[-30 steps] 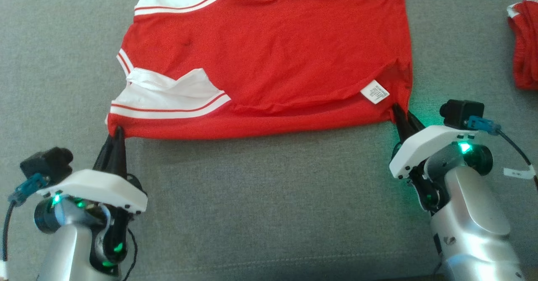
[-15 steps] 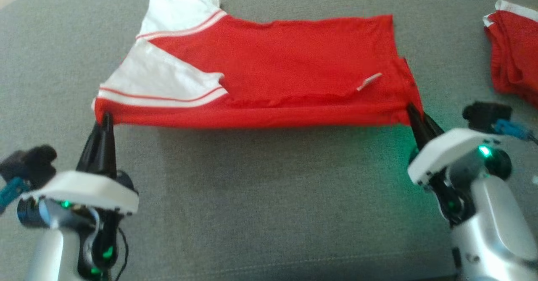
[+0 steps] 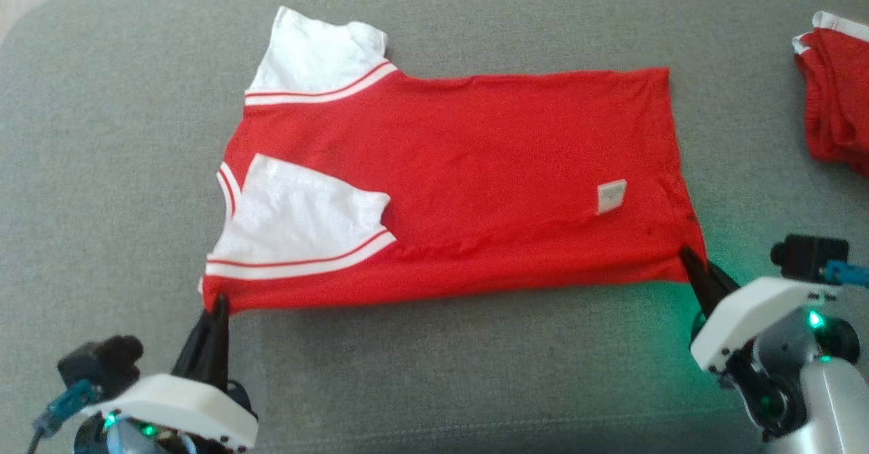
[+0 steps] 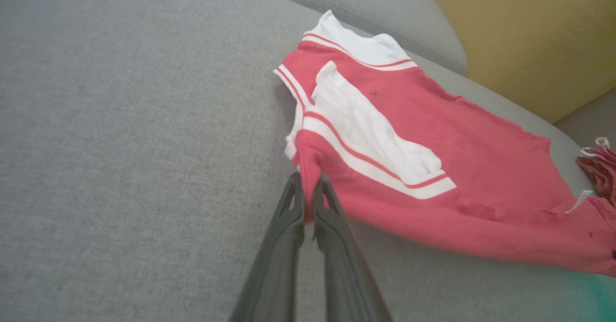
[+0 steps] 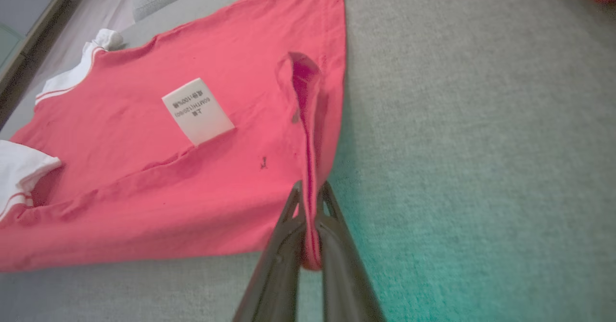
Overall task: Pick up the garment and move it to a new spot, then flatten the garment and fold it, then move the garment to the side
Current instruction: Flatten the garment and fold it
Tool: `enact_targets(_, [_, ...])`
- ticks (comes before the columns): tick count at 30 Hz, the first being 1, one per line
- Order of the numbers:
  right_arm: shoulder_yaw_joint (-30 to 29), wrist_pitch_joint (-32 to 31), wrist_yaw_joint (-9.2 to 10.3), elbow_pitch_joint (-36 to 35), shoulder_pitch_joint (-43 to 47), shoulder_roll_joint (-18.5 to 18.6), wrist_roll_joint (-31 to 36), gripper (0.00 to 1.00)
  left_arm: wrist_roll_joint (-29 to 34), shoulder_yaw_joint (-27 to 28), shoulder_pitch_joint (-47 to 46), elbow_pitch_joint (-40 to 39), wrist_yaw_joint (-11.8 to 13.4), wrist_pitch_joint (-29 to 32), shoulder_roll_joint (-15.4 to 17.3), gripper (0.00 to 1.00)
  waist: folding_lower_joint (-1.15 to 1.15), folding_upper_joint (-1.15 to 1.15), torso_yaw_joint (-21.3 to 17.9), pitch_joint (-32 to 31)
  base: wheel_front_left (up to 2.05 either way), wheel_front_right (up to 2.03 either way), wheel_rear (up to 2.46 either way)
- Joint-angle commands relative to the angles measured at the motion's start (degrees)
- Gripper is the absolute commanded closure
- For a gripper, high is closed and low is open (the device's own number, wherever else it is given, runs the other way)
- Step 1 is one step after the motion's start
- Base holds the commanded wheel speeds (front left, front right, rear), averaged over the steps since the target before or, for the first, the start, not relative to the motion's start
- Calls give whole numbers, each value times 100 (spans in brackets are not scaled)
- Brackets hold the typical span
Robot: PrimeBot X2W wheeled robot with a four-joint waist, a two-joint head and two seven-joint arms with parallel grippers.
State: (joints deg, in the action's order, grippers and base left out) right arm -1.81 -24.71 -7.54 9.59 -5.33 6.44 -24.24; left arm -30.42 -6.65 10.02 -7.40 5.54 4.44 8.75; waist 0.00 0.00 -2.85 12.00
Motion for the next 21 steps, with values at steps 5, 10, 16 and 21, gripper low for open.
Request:
enact_targets(5, [2, 18, 5, -289, 201, 95, 128, 71, -26, 188, -117, 217, -60, -242, 24, 94, 0, 0, -13, -85, 0, 0, 0])
enact_targets(10, [-18, 132, 5, -411, 318, 4, 214, 0, -13, 201, -157, 456, -110, -337, 83, 0, 0, 0, -113, -109, 0, 0, 0])
enact_targets(16, [-77, 396, 5, -754, 330, -69, 321, 0, 71, 326, -389, 347, -125, -332, 338, 0, 0, 0, -233, -28, 0, 0, 0])
enact_targets(21, [74, 569, 5, -1088, 157, -130, 438, 0, 224, 320, -998, 188, -237, -33, 746, 0, 0, 0, -370, 101, 0, 0, 0])
